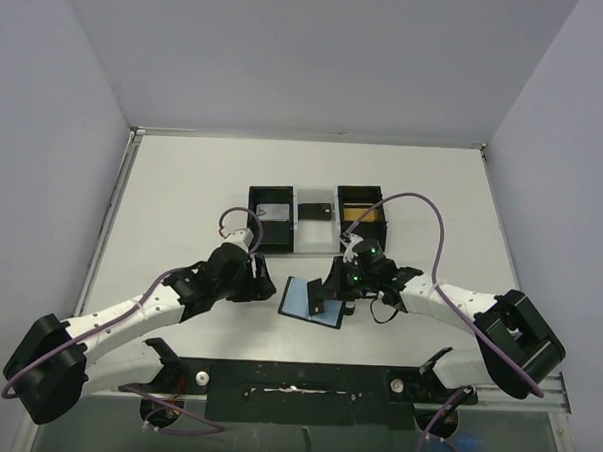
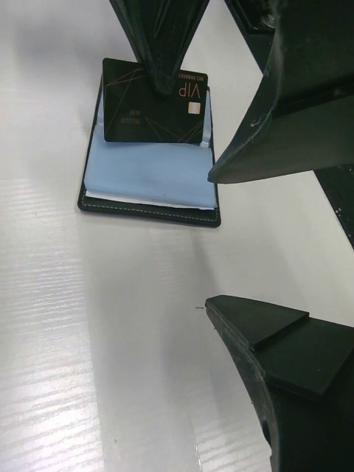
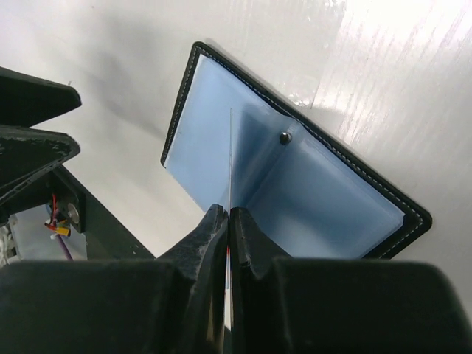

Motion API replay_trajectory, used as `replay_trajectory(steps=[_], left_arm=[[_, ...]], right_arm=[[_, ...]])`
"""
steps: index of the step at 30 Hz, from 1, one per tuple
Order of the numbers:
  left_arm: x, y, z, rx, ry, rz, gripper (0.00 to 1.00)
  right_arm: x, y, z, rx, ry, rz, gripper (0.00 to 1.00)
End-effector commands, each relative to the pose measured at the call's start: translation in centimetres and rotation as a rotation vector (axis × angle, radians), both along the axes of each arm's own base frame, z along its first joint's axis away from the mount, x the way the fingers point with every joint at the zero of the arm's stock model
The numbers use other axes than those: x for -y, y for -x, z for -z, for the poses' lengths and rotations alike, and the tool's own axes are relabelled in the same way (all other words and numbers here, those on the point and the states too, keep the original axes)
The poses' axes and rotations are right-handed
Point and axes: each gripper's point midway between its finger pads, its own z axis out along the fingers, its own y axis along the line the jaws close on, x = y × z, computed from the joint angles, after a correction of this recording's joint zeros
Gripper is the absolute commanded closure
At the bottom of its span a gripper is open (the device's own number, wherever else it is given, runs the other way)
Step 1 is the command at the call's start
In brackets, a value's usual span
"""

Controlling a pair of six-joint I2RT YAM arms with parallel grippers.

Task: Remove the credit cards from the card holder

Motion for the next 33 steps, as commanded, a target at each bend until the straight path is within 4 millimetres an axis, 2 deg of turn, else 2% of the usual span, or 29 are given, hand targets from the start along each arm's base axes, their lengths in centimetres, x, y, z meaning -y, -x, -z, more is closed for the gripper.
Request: replay_trajectory(steps=[1,7,10,12,13,16,20,24,29,33], left_arm=[[-0.2,-1.4,-3.5,0.061,0.048,0.010,0.38],[-2.1,-2.6,-4.7,0.055,0.112,-0.019,0.36],[-2.9,-3.0,-6.6,0.058,0.147,-0.022,0.31],[-3.7,-3.3,-8.1,0.085,0.154,-0.028,0.30],[-4.1,-3.9,-9.7,0.124,0.158,-0.038,0.30],[-6.6,-4.9,-11.3,0.187,0.110,-0.109,0.29],[-9.4,-5.8,-12.3,0.251,0.060,-0.192,0.29],[-10.7,-6.3,-12.9,0.322,0.014,-0.220,0.29],[-11.4,-6.5,-14.0,0.404,0.004,-0.242,0.29],[-11.9,-6.5,-13.8,0.403,-0.015,-0.264,0.28]], right_arm=[[-0.2,-1.3,-1.4,0.084,0.042,-0.032,1.00],[0.0,-2.0,-4.6,0.198,0.040,-0.061,1.00],[0.9,-3.1,-6.7,0.296,0.059,-0.021,1.00],[2.0,-4.1,-8.2,0.383,0.080,0.035,1.00],[2.4,-4.6,-9.2,0.436,0.074,0.068,1.00],[4.4,-5.5,-12.4,0.586,0.072,0.153,1.00],[7.5,-6.2,-14.8,0.764,0.146,0.221,1.00],[9.6,-7.1,-16.7,0.889,0.256,0.220,1.00],[11.7,-9.3,-18.1,0.926,0.358,0.250,1.00],[14.6,-12.3,-19.3,0.842,0.268,0.317,1.00]])
